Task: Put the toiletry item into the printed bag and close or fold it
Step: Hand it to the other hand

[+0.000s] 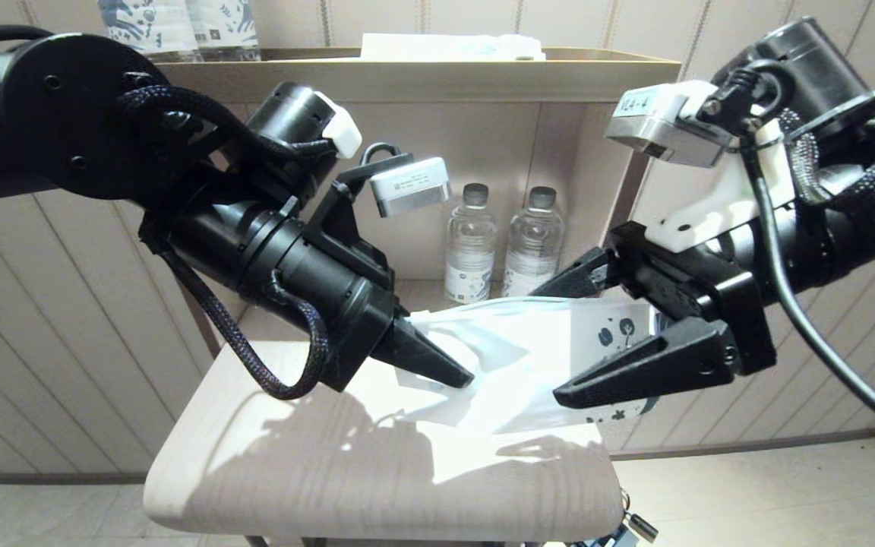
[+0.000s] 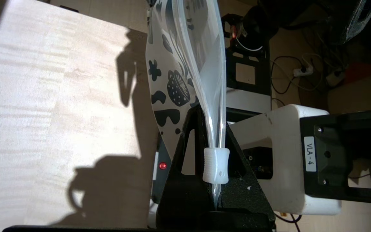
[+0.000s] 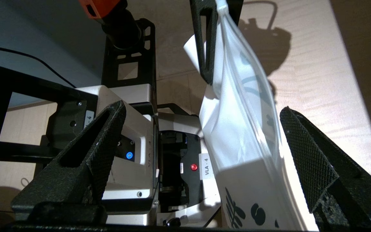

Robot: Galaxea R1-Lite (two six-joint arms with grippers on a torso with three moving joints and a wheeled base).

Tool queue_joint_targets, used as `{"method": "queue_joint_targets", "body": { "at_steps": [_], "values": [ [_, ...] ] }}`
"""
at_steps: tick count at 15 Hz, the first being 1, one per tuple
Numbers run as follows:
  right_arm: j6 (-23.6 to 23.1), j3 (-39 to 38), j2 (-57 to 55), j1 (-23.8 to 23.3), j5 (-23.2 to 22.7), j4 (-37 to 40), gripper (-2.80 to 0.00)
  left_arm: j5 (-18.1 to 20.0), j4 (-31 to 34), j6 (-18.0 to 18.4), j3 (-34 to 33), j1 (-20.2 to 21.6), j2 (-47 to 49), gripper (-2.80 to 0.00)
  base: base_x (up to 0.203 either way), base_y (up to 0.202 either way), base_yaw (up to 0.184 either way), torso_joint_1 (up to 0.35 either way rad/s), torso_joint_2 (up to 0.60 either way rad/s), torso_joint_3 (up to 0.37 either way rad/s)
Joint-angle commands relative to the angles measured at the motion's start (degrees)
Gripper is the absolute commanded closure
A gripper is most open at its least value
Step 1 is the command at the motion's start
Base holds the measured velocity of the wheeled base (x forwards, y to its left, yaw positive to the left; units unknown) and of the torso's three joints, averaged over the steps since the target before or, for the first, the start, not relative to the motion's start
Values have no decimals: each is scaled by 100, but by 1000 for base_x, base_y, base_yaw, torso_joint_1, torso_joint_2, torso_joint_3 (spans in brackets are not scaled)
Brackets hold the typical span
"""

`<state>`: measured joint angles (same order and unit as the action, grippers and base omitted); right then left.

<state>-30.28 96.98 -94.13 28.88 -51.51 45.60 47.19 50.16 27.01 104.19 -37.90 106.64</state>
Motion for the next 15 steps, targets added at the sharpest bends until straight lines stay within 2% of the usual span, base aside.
{"method": "queue_joint_targets", "body": {
  "at_steps": [1,7,10,11,12,13,15],
  "values": [
    [-75,-157,139,-29,-13,30,-280,27,28,23,22,20,-12,0,0,0,0,0,0,0],
    [-491,-373,101,-413,447,54,-280,27,107,102,48,81,-30,0,0,0,0,0,0,0],
    [-541,-373,71,-489,506,63,-280,27,99,111,57,90,6,0,0,0,0,0,0,0],
    [-561,-376,73,-489,510,63,-31,27,99,109,66,90,16,0,0,0,0,0,0,0],
    [-620,-400,79,-489,510,62,0,27,99,110,91,98,32,0,0,0,0,0,0,0],
    [-645,-441,88,-489,515,46,-280,27,107,108,105,91,41,0,0,0,0,0,0,0],
    [-646,-443,88,-480,514,63,-280,18,108,111,110,98,41,0,0,0,0,0,0,0]
  ]
}}
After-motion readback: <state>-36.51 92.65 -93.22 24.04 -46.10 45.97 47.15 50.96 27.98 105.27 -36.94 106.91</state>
